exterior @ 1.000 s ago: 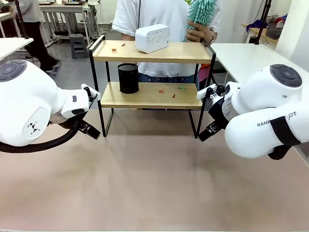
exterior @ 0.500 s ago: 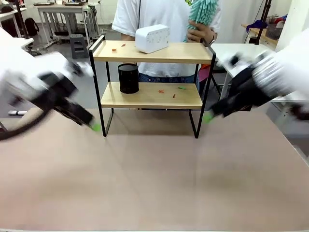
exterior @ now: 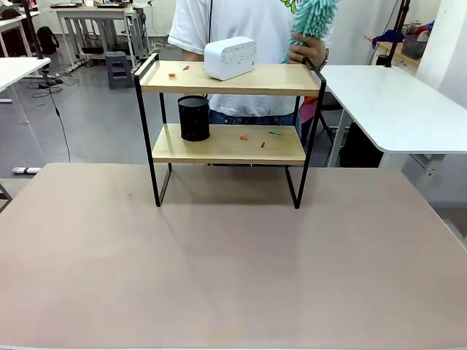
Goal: Clean the shelf.
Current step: Pick up the Duster from the human.
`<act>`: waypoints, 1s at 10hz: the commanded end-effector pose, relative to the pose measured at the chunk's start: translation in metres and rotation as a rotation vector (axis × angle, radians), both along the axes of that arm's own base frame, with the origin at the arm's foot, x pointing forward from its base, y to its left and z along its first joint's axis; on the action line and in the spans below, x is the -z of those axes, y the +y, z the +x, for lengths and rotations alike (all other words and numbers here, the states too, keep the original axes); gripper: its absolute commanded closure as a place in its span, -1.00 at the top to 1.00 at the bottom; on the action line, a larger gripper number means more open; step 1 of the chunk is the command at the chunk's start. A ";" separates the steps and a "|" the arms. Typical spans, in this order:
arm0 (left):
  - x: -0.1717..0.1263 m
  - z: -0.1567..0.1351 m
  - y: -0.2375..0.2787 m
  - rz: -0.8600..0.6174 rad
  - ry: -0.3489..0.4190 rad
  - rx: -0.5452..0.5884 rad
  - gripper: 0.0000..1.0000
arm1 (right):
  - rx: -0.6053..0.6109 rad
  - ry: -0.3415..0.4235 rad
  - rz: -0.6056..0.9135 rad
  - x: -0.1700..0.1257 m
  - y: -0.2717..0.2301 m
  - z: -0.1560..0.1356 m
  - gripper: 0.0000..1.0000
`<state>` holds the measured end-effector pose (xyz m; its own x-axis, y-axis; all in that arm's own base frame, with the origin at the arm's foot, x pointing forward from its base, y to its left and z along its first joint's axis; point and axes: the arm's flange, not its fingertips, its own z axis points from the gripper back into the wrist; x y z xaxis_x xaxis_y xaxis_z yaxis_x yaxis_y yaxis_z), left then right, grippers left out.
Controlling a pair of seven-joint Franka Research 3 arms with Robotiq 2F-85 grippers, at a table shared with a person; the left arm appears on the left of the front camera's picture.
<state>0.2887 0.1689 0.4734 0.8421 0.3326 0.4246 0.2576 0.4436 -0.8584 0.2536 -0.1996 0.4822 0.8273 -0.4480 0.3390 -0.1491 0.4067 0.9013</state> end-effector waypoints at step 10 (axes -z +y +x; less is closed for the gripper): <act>0.000 0.000 0.000 0.000 0.000 0.000 1.00 | -0.128 -0.071 -0.123 -0.043 0.051 0.005 1.00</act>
